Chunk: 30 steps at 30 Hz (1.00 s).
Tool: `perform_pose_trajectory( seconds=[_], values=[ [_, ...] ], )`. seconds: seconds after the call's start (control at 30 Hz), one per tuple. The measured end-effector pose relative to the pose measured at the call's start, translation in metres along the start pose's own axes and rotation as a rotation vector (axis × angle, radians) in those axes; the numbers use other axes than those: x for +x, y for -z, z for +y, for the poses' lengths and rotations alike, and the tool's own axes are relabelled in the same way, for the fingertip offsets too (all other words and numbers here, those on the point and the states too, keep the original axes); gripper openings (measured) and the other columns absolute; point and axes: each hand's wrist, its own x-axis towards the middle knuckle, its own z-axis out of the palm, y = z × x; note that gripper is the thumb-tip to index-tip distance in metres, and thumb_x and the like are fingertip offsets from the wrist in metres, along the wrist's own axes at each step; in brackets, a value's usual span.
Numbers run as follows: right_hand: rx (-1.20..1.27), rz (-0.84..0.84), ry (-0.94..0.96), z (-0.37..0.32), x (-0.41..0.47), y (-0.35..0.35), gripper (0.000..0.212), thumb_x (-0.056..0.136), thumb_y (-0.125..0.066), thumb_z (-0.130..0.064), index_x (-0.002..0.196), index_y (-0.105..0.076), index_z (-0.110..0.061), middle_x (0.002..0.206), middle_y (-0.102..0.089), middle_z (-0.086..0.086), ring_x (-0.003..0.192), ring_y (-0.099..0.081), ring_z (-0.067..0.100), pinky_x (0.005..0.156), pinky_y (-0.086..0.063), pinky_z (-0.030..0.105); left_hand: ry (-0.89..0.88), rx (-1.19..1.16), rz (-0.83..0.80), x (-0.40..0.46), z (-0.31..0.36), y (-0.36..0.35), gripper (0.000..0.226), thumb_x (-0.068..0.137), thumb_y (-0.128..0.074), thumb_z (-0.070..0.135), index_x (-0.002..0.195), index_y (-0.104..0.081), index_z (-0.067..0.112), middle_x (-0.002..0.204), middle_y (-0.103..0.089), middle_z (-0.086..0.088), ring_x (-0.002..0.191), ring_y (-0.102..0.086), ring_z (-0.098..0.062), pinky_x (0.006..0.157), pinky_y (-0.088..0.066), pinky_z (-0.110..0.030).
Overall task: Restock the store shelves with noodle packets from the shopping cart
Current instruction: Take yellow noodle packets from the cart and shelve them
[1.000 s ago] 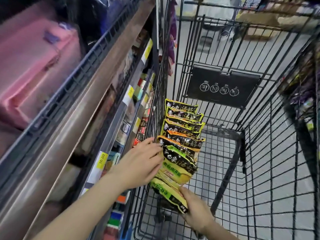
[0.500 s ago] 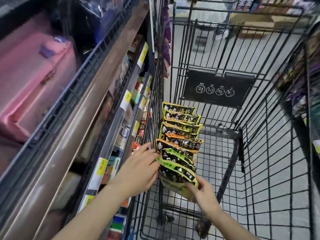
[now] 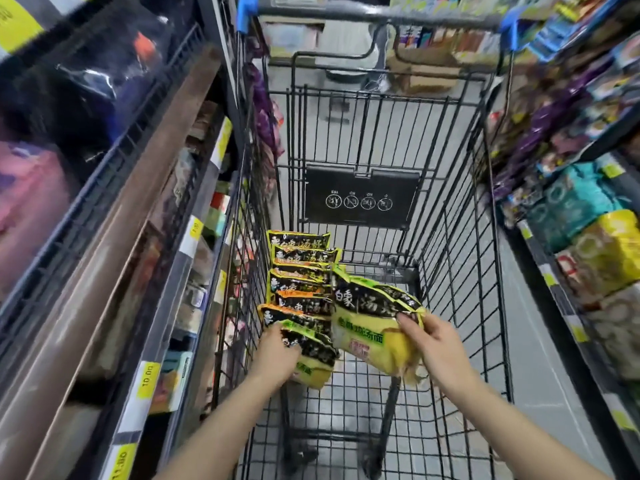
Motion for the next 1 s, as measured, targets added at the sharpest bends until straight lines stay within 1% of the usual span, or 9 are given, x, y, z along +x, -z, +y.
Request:
perform_pose_trajectory(
  seconds=[0.1,0.2,0.3,0.4,0.5,0.63,0.83,0.9,1.0],
  values=[
    [0.075,0.033,-0.013,-0.001,0.005,0.018,0.019,0.093,-0.053,-0.012,0.086,-0.062,0.003,0.067,-0.066,0.004,0.053,-0.061,0.000,0.046,-0.043,0.010,0.119,-0.047,0.023,0.028,-0.009,-0.014,0.067,0.086,-0.058,0.010,0.143,-0.025,0.002,0.146,-0.034,-0.017,0.127,-0.043,-0.028,0.099,-0.043,-0.035],
    [0.096,0.059,-0.004,-0.004,0.013,0.033,0.021,0.093,-0.055,-0.016,0.089,-0.065,0.002,0.078,-0.072,0.012,0.068,-0.067,0.013,0.054,-0.048,0.013,0.133,-0.061,0.104,0.045,-0.012,-0.028,0.081,0.086,-0.057,0.000,0.148,-0.006,0.003,0.154,-0.011,-0.017,0.140,-0.021,-0.033,0.113,-0.026,-0.039],
    [0.111,0.084,0.013,-0.009,0.019,0.041,0.019,0.092,-0.054,-0.014,0.089,-0.065,0.001,0.077,-0.072,0.008,0.064,-0.067,0.008,0.055,-0.049,0.012,0.146,-0.113,0.191,0.048,-0.017,-0.039,0.087,0.082,-0.058,-0.008,0.149,-0.006,0.007,0.154,-0.007,-0.017,0.133,-0.032,-0.035,0.105,-0.038,-0.039],
    [0.157,0.094,0.034,-0.014,0.021,0.043,0.016,0.093,-0.053,-0.011,0.087,-0.066,-0.002,0.071,-0.072,0.000,0.063,-0.068,0.007,0.054,-0.048,0.011,0.136,-0.123,0.234,0.062,-0.038,-0.045,0.082,0.073,-0.065,-0.005,0.143,-0.025,0.005,0.142,-0.038,-0.020,0.124,-0.045,-0.036,0.100,-0.042,-0.045],
    [0.210,0.091,0.045,-0.017,0.023,0.043,0.015,0.092,-0.053,-0.008,0.087,-0.066,-0.003,0.069,-0.073,-0.002,0.065,-0.069,0.007,0.055,-0.049,0.012,0.144,-0.154,0.225,0.072,-0.052,-0.045,0.064,0.071,-0.069,0.001,0.129,-0.043,0.007,0.116,-0.061,-0.013,0.105,-0.059,-0.034,0.085,-0.050,-0.039],
    [0.244,0.105,0.061,-0.021,0.025,0.039,0.016,0.091,-0.053,-0.006,0.082,-0.066,-0.006,0.065,-0.072,-0.003,0.062,-0.068,0.006,0.055,-0.050,0.014,0.161,-0.161,0.199,0.069,-0.047,-0.042,0.052,0.072,-0.073,-0.003,0.118,-0.049,0.001,0.107,-0.063,-0.019,0.102,-0.061,-0.034,0.084,-0.049,-0.038],
    [0.242,0.101,0.056,-0.024,0.026,0.035,0.016,0.091,-0.054,-0.007,0.082,-0.067,-0.006,0.069,-0.072,0.001,0.063,-0.067,0.010,0.055,-0.051,0.015,0.136,-0.048,0.093,0.063,-0.049,-0.043,0.043,0.067,-0.081,0.008,0.101,-0.055,0.002,0.090,-0.063,-0.011,0.076,-0.064,-0.027,0.070,-0.057,-0.042],
    [0.243,0.102,0.051,-0.025,0.025,0.037,0.015,0.091,-0.055,-0.008,0.082,-0.067,-0.006,0.073,-0.073,0.004,0.065,-0.068,0.013,0.057,-0.052,0.017,0.145,0.049,0.062,0.059,-0.046,-0.042,0.042,0.070,-0.081,0.019,0.094,-0.052,-0.001,0.096,-0.059,-0.014,0.080,-0.058,-0.025,0.074,-0.053,-0.039],
    [0.243,0.111,0.051,-0.027,0.023,0.040,0.016,0.091,-0.055,-0.010,0.082,-0.067,-0.008,0.074,-0.073,0.004,0.066,-0.068,0.013,0.058,-0.053,0.018,0.067,0.125,0.073,0.050,-0.044,-0.044,0.054,0.074,-0.077,0.028,0.113,-0.054,-0.003,0.122,-0.053,-0.018,0.105,-0.055,-0.028,0.094,-0.047,-0.039]
  ],
)
